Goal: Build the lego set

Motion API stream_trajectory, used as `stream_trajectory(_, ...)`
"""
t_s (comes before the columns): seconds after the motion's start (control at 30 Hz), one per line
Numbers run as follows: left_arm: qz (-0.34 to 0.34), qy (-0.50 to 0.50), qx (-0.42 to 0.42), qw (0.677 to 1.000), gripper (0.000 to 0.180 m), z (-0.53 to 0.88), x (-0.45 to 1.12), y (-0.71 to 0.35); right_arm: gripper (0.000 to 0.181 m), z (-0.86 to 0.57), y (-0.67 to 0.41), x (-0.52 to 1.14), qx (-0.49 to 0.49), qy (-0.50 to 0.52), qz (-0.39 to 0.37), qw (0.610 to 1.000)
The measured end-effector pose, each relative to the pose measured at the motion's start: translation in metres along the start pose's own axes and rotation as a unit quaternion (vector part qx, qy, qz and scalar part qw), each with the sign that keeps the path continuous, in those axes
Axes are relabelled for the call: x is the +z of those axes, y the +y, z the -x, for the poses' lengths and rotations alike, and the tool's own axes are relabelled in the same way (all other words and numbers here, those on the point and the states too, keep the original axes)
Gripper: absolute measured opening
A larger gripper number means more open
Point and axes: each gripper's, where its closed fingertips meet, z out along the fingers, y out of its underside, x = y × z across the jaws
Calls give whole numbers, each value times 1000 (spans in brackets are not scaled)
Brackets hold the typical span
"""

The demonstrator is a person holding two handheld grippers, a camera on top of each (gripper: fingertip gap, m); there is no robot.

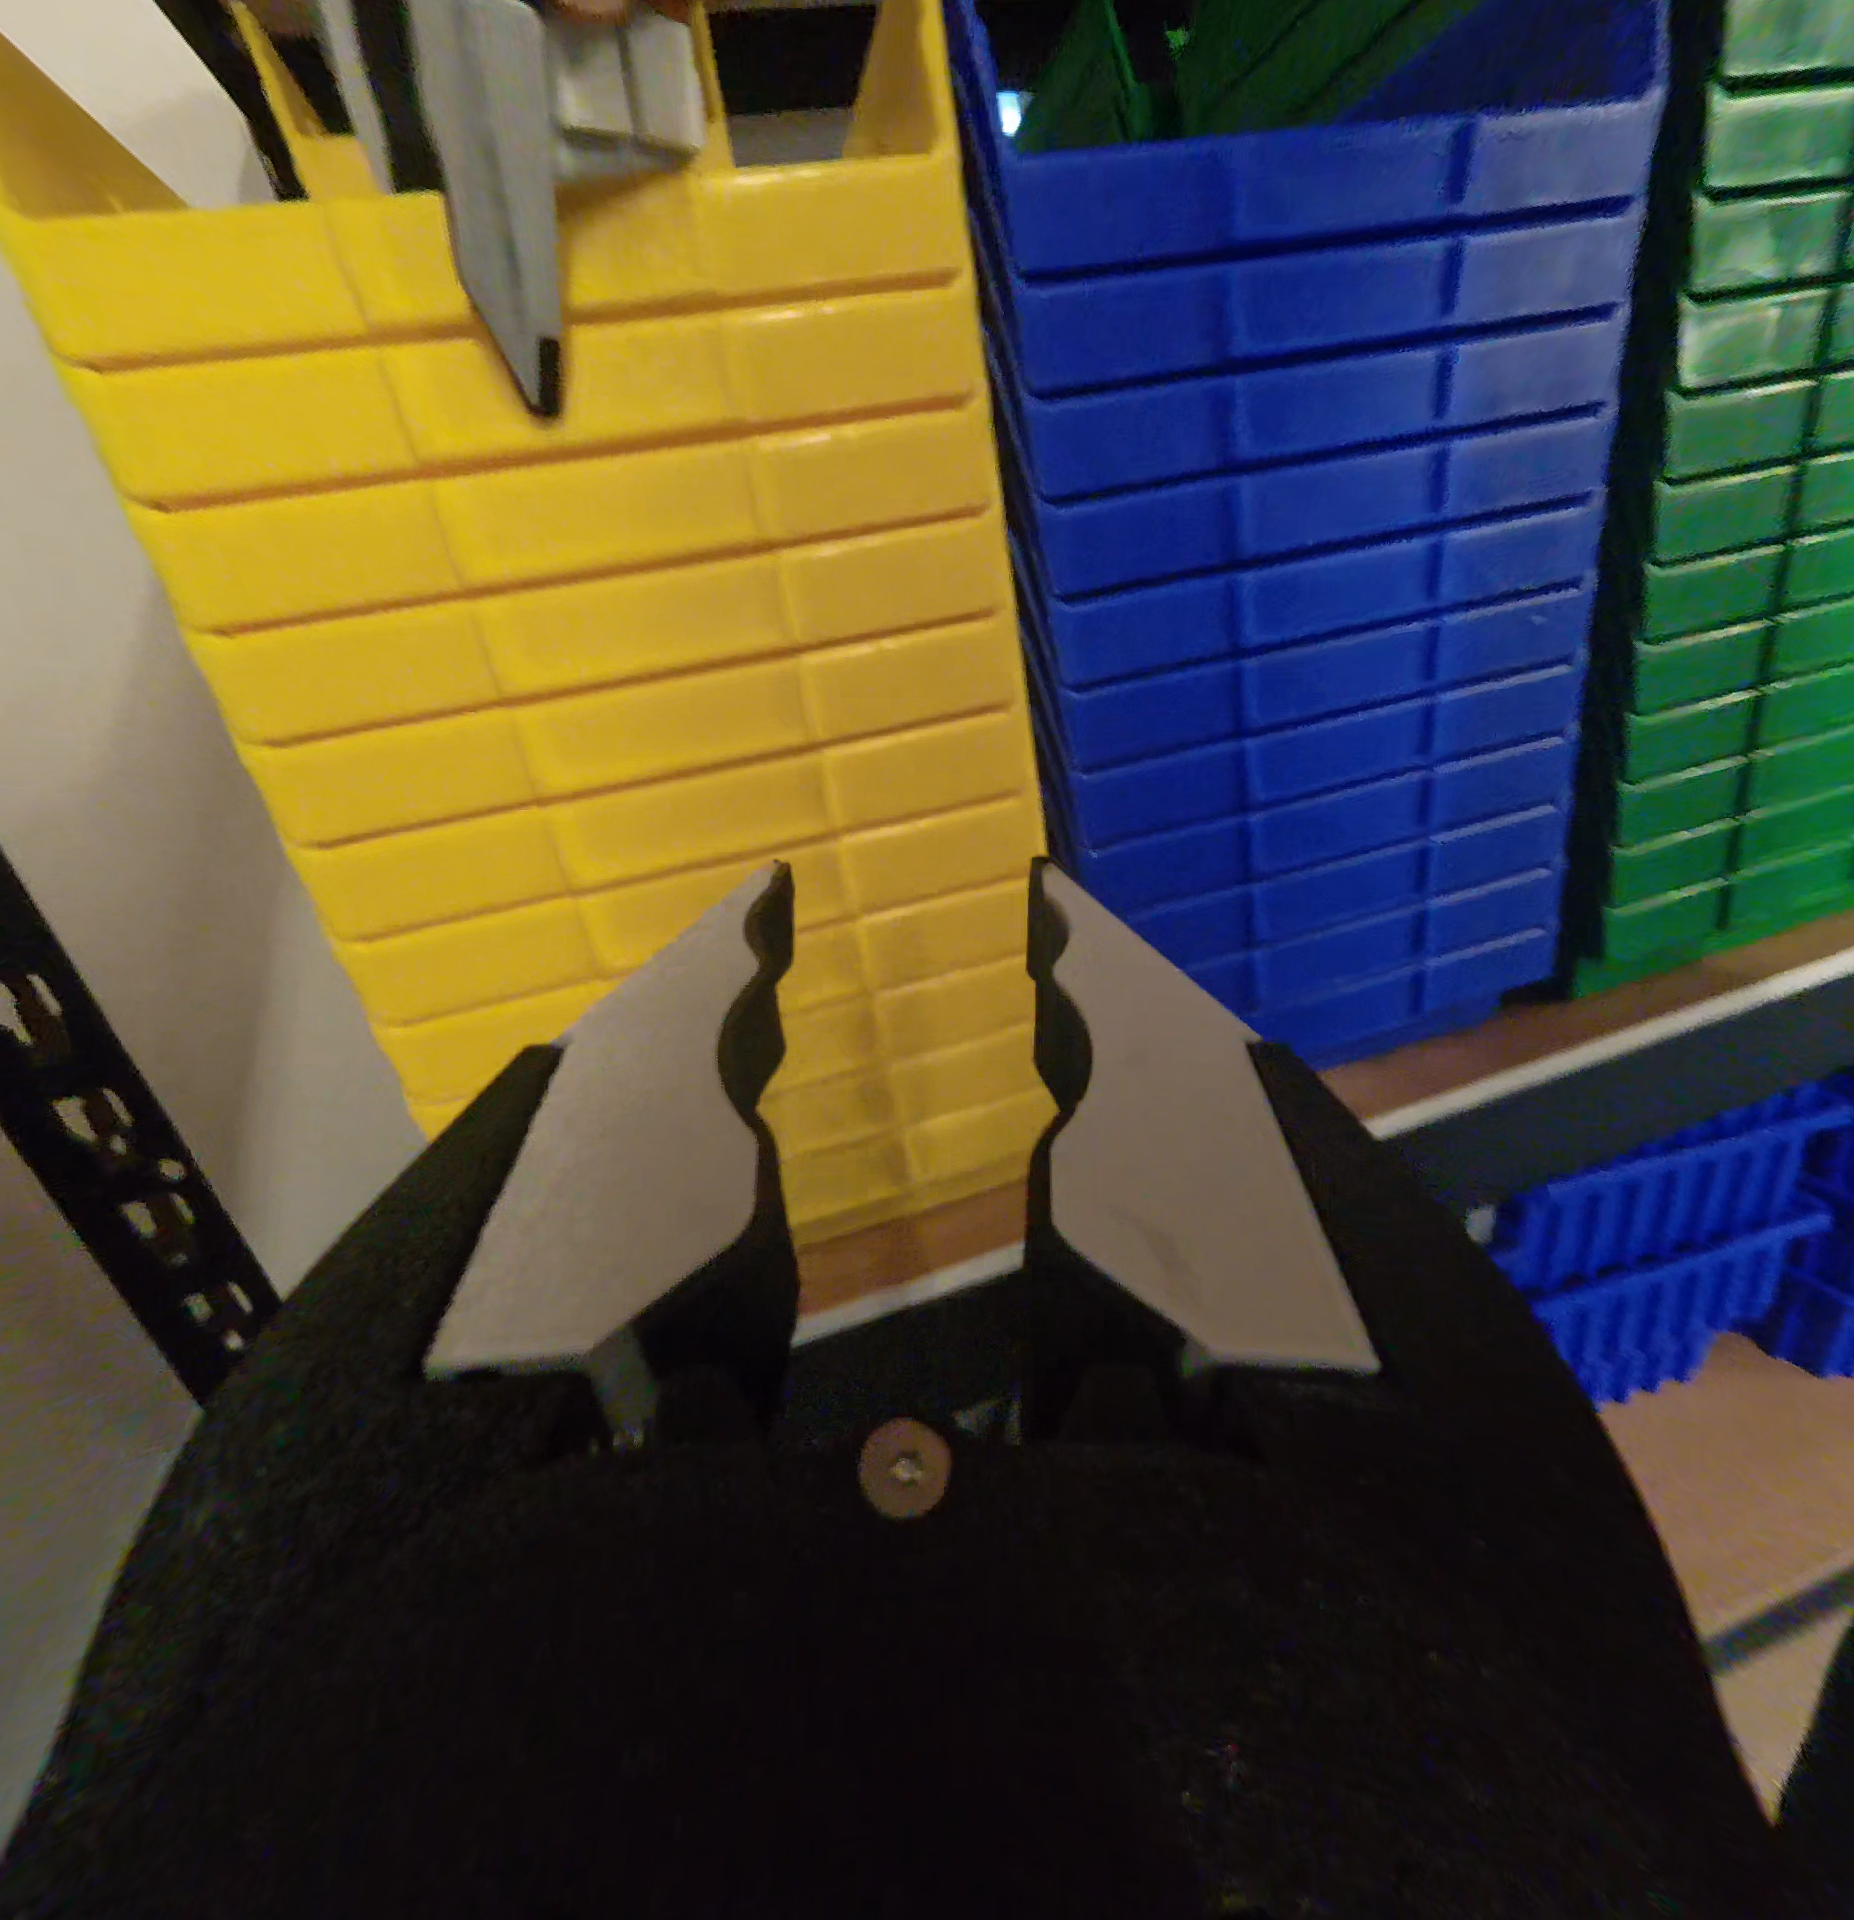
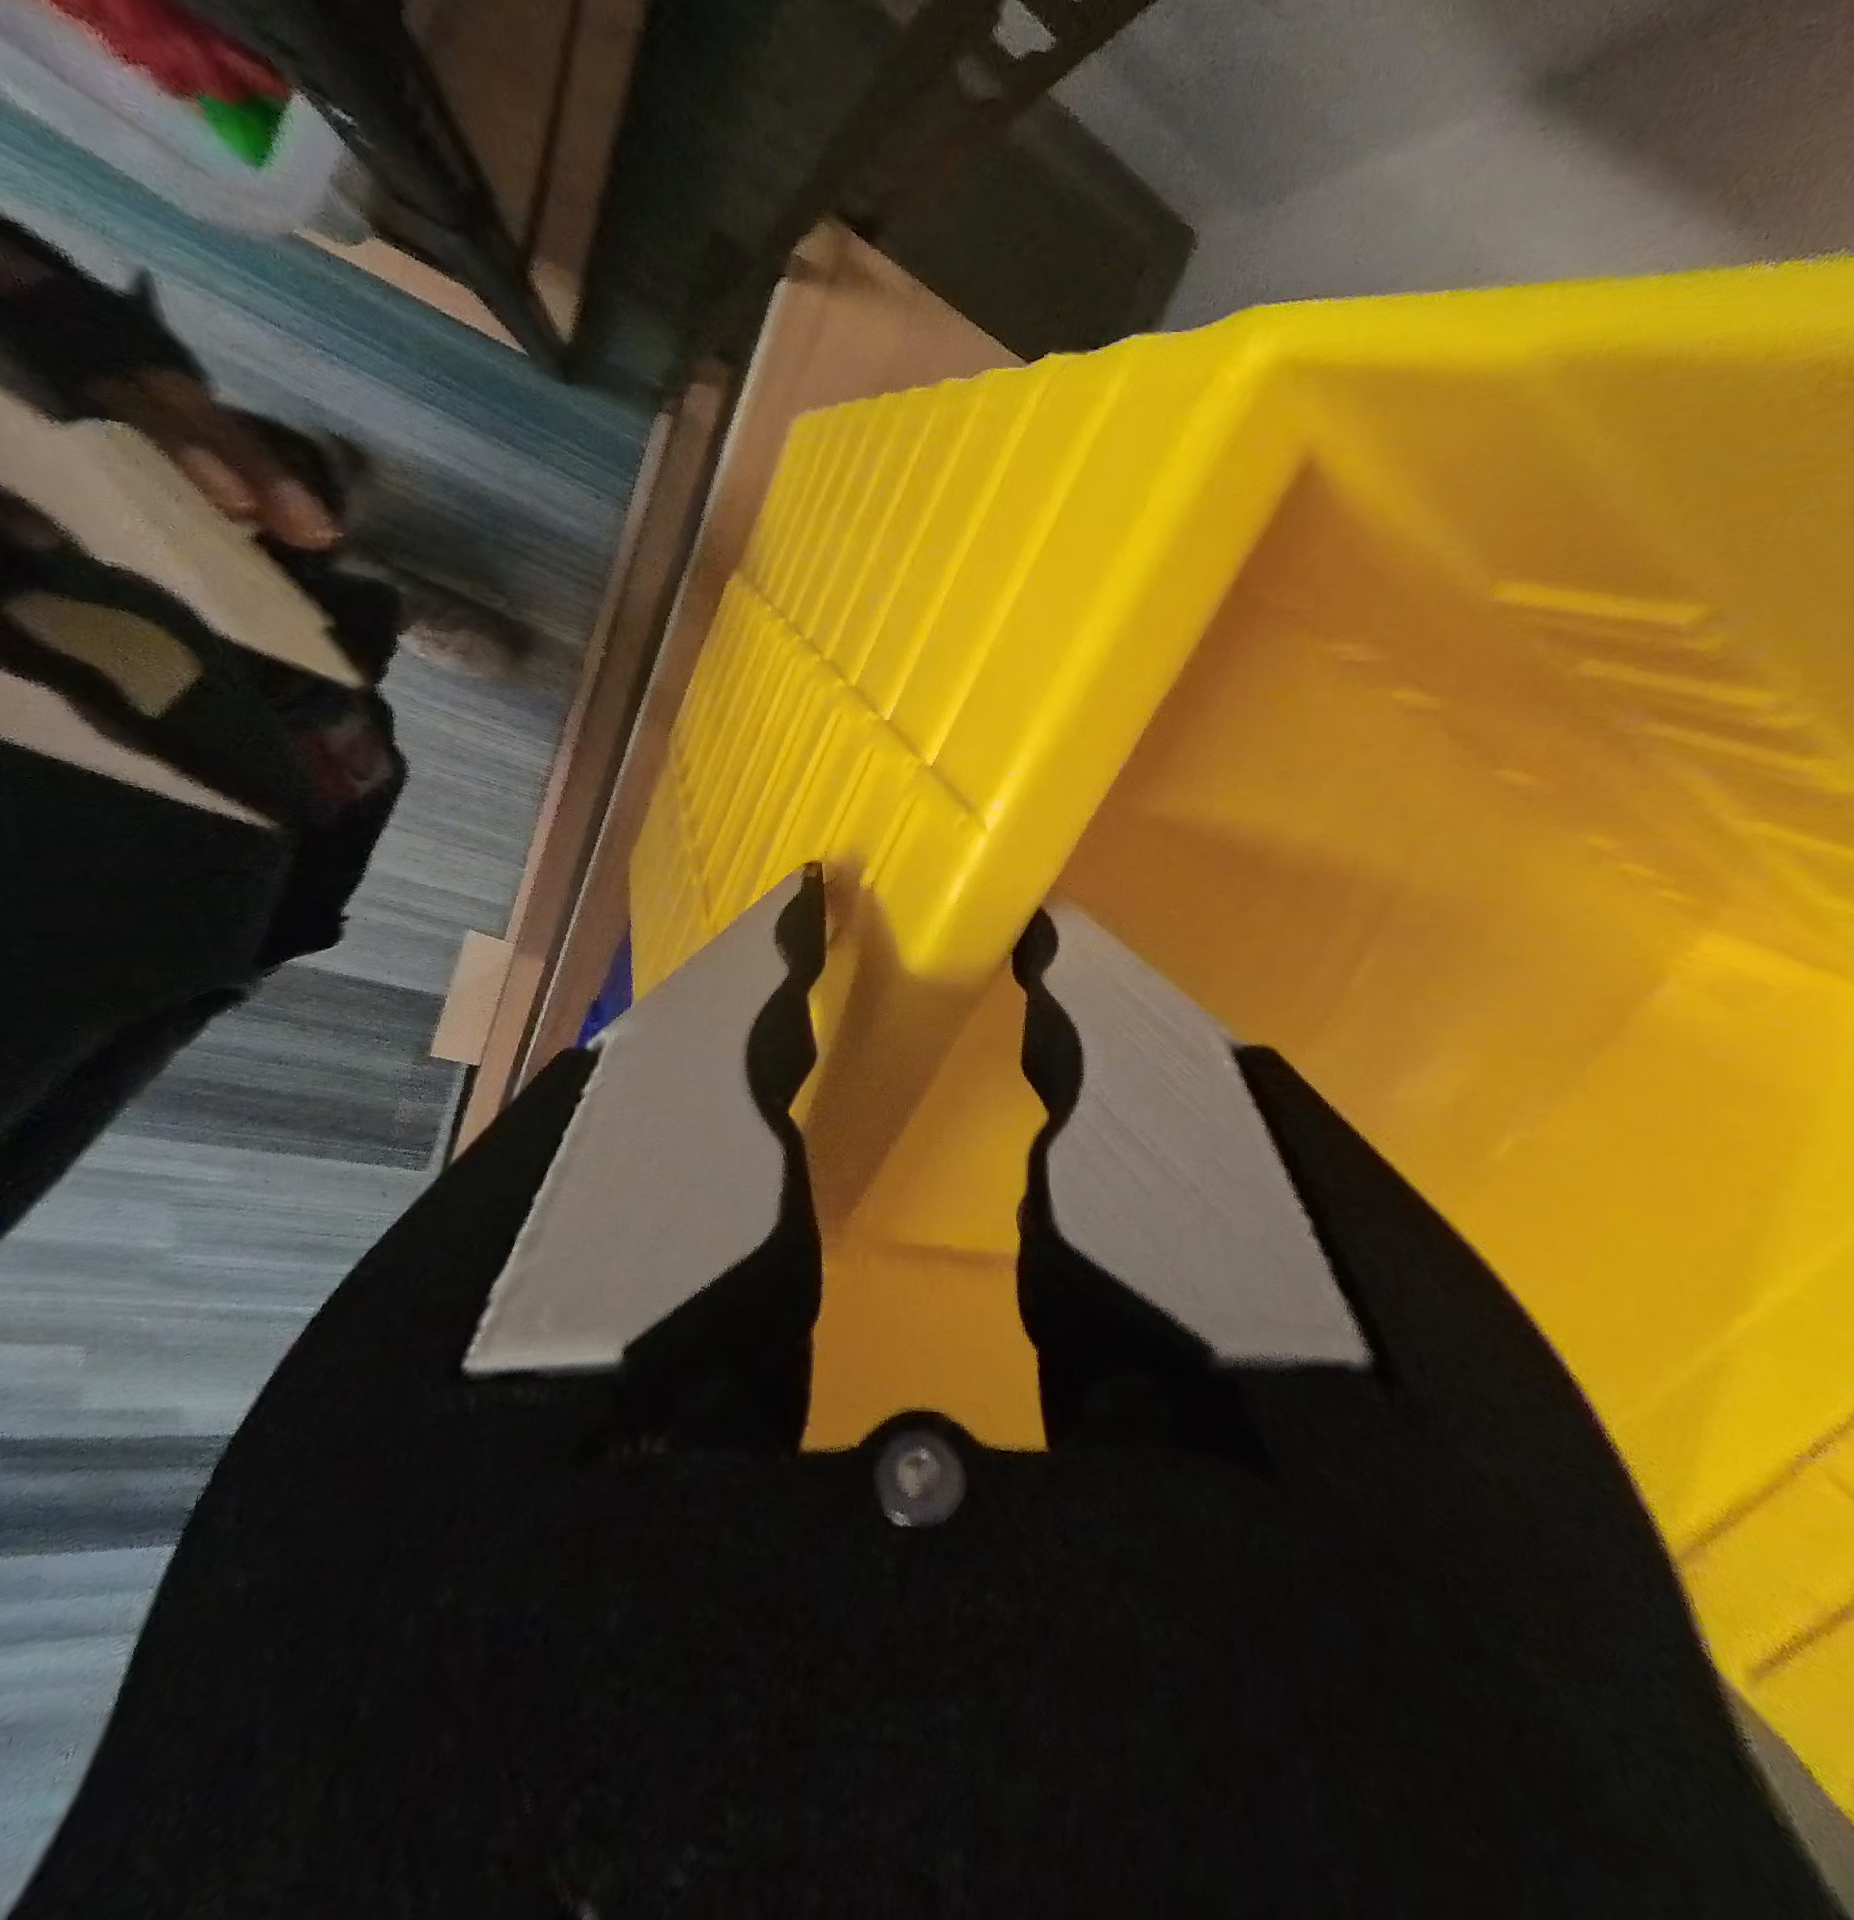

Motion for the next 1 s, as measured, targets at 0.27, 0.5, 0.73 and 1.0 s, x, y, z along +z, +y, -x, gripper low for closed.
stream_trajectory(0.27, -13, -9, 26, 1000, 44, 42, 33, -10, 26, 2, 2, -7, -7, -91, -20, 996)
stream_trajectory(0.5, -40, 5, 22, 999, 43, 81, 56, -25, 24, -10, 13, -28, 7, -128, 1, 992)
stream_trajectory(0.73, -61, -22, 59, 996, 35, 100, 68, -42, 25, -5, 13, -45, -15, -136, -1, 991)
stream_trajectory(1.0, -104, -60, 43, 992, 12, 103, 57, -30, 25, 3, 7, -46, -4, -100, 45, 994)
